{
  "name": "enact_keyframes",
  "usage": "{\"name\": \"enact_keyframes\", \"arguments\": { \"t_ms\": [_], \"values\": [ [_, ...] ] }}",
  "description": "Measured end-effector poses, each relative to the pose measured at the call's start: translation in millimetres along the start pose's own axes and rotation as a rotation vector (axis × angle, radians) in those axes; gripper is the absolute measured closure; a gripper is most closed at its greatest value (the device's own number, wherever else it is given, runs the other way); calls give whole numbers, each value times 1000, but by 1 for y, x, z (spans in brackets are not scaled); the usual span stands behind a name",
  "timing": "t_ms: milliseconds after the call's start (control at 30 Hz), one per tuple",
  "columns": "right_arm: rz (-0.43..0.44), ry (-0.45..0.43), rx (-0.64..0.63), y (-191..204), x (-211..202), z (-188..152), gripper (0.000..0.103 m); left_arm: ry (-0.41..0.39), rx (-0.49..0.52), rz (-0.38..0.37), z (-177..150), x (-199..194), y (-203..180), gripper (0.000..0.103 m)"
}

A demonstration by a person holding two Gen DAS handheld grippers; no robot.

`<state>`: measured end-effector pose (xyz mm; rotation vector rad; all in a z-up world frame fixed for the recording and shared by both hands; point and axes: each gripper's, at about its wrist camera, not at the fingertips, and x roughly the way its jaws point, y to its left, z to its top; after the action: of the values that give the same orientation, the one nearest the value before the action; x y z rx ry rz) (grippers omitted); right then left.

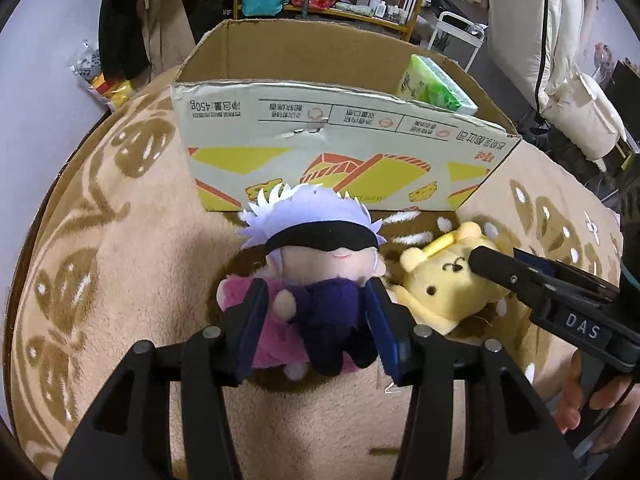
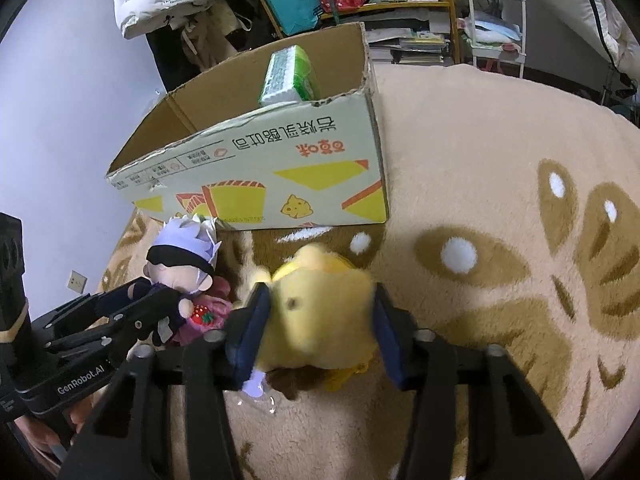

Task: Organize soft objects
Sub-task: 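Grasp the white-haired plush doll with the left tool while the right tool grasps the yellow bear, then lift the plush doll with the left tool while the right tool lifts the yellow bear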

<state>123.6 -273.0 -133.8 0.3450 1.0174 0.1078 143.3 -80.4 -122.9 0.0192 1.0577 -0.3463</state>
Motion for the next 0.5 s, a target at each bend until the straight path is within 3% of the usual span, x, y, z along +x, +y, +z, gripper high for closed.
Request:
{"name": "enact_keyframes", "arguments": {
  "t_ms": [200,500],
  "values": [
    [8,14,-6,0,4,0,61,17,27,-13,-3,1,-4,55],
    [-2,-26,-74,14,-5,-1,66,-10,74,17,-4,-4,-12,71]
  ]
}}
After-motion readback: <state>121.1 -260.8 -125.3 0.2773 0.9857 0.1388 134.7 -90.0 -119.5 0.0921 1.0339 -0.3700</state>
